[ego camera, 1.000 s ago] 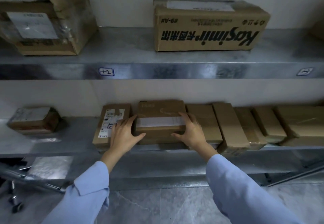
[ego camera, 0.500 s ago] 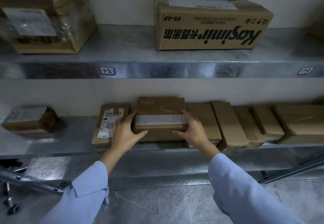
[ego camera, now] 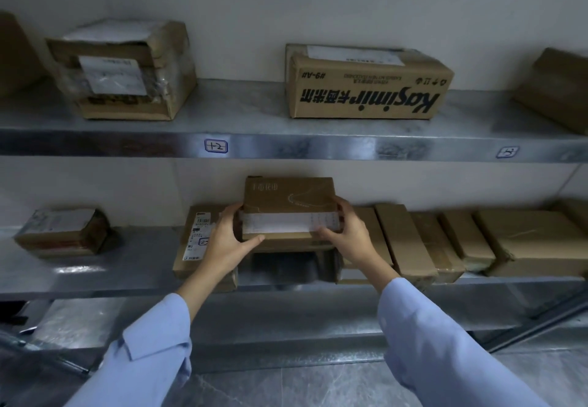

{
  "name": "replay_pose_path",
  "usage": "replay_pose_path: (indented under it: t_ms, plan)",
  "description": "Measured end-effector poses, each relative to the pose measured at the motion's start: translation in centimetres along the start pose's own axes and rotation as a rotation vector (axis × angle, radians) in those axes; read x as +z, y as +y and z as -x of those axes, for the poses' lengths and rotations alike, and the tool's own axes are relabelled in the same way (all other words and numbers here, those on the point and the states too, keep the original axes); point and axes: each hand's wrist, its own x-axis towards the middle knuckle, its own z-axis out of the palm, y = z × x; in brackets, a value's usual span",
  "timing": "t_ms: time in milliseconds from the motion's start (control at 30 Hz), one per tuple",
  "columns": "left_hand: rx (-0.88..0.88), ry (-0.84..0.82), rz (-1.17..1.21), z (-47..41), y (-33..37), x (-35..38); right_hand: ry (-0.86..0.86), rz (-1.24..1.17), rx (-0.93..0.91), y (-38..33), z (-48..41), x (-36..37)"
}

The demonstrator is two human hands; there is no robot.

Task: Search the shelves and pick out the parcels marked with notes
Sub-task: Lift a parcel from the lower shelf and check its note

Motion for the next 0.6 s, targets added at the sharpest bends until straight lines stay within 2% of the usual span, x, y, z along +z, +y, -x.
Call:
replay_pose_path:
  t_ms: [167, 300, 600]
  plan:
    - [0.018, 0.008, 0.009, 0.3, 0.6, -0.3, 0.048, -0.048, 0.019, -0.5, -0.2, 0.3]
    - [-0.058, -0.053, 0.114, -0.1, 0.6, -0.8, 0.039, -0.119, 0.051, -0.7, -0.1, 0.2]
    - [-0.052, -0.082, 0.155, -0.2, 1.6, -0.9, 0.018, -0.057, 0.07, -0.2, 0.2, 0.0]
